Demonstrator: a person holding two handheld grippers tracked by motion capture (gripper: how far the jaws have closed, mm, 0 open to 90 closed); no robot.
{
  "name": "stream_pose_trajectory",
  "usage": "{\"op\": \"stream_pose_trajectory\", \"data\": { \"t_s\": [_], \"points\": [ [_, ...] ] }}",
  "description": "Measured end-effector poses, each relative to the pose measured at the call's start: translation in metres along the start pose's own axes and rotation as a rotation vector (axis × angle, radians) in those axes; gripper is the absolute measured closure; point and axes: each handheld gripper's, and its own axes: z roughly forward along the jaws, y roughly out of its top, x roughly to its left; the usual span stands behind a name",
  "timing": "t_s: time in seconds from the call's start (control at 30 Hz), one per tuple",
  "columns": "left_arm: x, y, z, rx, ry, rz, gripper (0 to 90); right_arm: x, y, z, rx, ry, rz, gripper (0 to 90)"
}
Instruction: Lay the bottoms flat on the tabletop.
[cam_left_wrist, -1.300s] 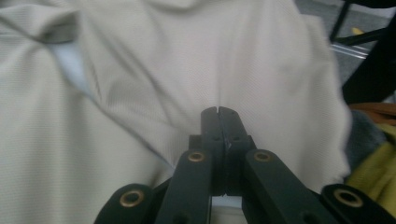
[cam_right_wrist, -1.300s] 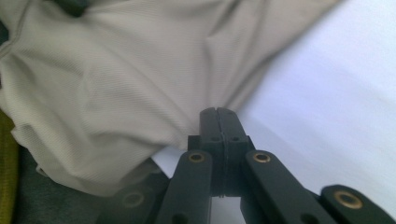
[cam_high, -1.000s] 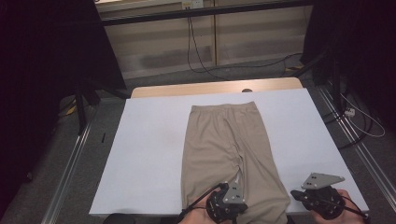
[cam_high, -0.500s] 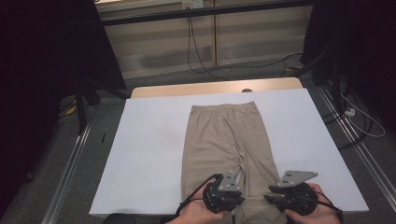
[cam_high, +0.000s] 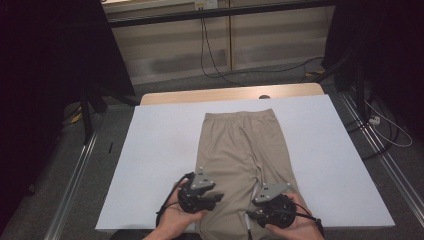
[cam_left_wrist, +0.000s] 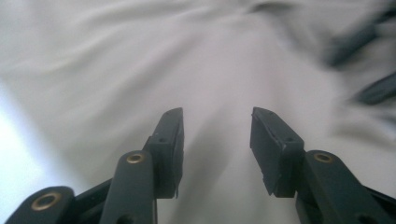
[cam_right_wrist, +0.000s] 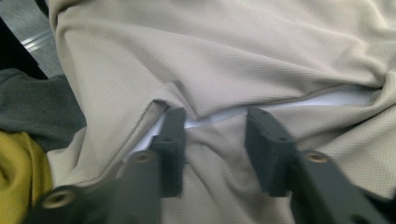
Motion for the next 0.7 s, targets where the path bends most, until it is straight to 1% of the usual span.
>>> {"op": "stream_pose_trajectory", "data": {
  "t_s": [0.03,0.07,0.1,0.13,0.17,0.2,0.23,0.27,0.3,0.33,0.37,0.4,0.43,0.47,0.5,0.53,0.6,0.67,0.7],
  "points": [
    [0.009,-0.004,-0.003,0.006,0.021,-0.015,55.8,0.002,0.0,0.0,0.001,0.02,-0.007,84.2],
    [0.017,-0.009,-0.005,0.019,0.042,-0.039,55.9,0.004,-0.001,0.001,-0.007,0.016,-0.007,87.3],
    [0.024,-0.013,-0.006,0.034,0.064,-0.054,55.7,0.006,-0.001,0.001,-0.011,0.013,-0.009,90.0],
    [0.032,-0.018,-0.006,0.045,0.089,-0.083,54.4,0.009,-0.001,0.001,-0.009,0.01,-0.016,90.0],
    [0.037,-0.019,-0.005,0.055,0.089,-0.101,50.5,0.011,0.0,0.001,-0.011,0.007,-0.026,90.0],
    [0.042,-0.02,-0.002,0.065,0.073,-0.141,47.8,0.013,0.0,0.001,-0.013,0.012,-0.029,90.0],
    [0.043,-0.02,0.0,0.062,0.06,-0.154,48.6,0.014,0.001,0.002,-0.014,0.02,-0.037,90.0],
    [0.042,-0.019,0.003,0.061,0.063,-0.142,47.6,0.015,0.001,0.003,-0.017,0.02,-0.036,90.0],
    [0.04,-0.017,0.005,0.068,0.076,-0.131,47.3,0.015,0.001,0.003,-0.02,0.02,-0.033,90.0],
    [0.038,-0.016,0.006,0.067,0.088,-0.125,51.6,0.014,0.002,0.004,-0.021,0.024,-0.034,90.0],
    [0.037,-0.014,0.006,0.069,0.072,-0.137,61.9,0.013,0.002,0.004,-0.02,0.029,-0.03,90.0],
    [0.036,-0.013,0.007,0.067,0.035,-0.14,75.0,0.011,0.002,0.004,-0.025,0.034,-0.015,90.0],
    [0.035,-0.013,0.007,0.065,0.024,-0.136,89.0,0.01,0.002,0.005,-0.026,0.036,-0.01,90.0],
    [0.033,-0.012,0.007,0.072,0.034,-0.113,90.0,0.01,0.002,0.005,-0.027,0.037,-0.006,90.0],
    [0.032,-0.01,0.007,0.082,0.035,-0.107,90.0,0.011,0.002,0.005,-0.026,0.033,-0.009,90.0],
    [0.034,-0.01,0.006,0.085,0.029,-0.123,90.0,0.012,0.002,0.005,-0.026,0.027,-0.014,90.0],
    [0.038,-0.011,0.002,0.09,0.035,-0.155,90.0,0.013,0.004,0.006,-0.025,0.022,-0.02,90.0],
    [0.043,-0.013,-0.005,0.069,0.04,-0.178,90.0,0.014,0.005,0.007,-0.028,0.017,-0.019,90.0],
    [0.046,-0.014,-0.009,0.057,0.033,-0.19,90.0,0.015,0.006,0.008,-0.029,0.02,-0.023,90.0]
  ]
}}
